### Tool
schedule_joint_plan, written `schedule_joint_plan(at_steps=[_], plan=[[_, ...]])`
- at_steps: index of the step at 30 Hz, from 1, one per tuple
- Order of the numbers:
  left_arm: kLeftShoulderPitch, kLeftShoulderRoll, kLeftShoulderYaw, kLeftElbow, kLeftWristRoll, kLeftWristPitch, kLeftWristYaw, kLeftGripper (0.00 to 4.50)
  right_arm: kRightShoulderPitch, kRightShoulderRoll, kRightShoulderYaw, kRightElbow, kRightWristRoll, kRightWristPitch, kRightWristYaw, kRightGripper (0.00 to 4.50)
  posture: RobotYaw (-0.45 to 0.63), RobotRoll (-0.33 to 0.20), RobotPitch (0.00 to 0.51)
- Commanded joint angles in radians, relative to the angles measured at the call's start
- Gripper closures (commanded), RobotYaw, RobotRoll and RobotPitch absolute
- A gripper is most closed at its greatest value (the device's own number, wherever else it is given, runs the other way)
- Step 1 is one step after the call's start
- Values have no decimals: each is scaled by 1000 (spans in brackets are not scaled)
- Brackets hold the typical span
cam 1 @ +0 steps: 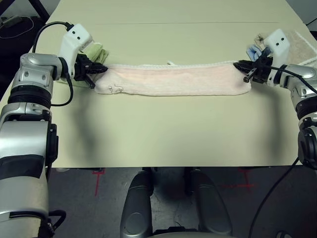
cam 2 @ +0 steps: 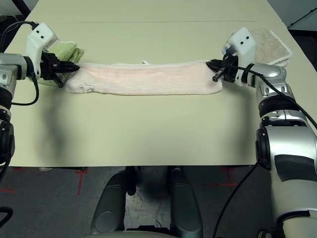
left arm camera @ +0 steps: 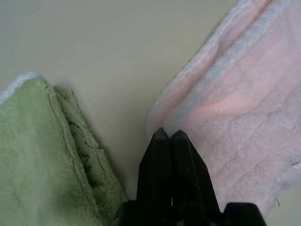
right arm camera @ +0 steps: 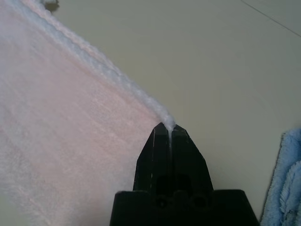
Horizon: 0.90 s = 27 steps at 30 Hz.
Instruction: Fold the towel and set it aside.
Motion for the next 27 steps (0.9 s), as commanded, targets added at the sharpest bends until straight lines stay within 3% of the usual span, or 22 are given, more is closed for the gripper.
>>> schedule_joint_plan(at_steps=[1, 8, 11, 12, 21, 23, 27], plan=[[-18, -6, 0, 35, 28, -19, 14, 4454, 6, -6, -8, 32, -20, -15, -32, 4500, -1, 0, 280], [-17, -9, -9, 58, 65, -42, 57, 4454, 19, 11, 5, 49, -52, -10, -71, 4500, -2, 0, 280], [-11, -7, -13, 63, 83, -51, 93, 3790, 19, 27, 12, 53, -68, 6, -95, 4500, 0, 0, 280], [-10, -8, -8, 64, 84, -51, 102, 3471, 18, 33, 12, 52, -70, 8, -96, 3933, 0, 0, 280], [1, -38, 123, 11, -8, -132, 228, 0, -7, 93, -130, 6, 71, -58, -55, 734, 8, 0, 280], [18, -41, 143, -28, -26, -152, 225, 0, -4, 88, -150, -8, 86, -82, -51, 28, 14, 0, 278], [55, -39, 179, -141, -75, -116, 186, 0, 0, 68, -195, -40, 138, -91, 1, 28, 17, 0, 272]])
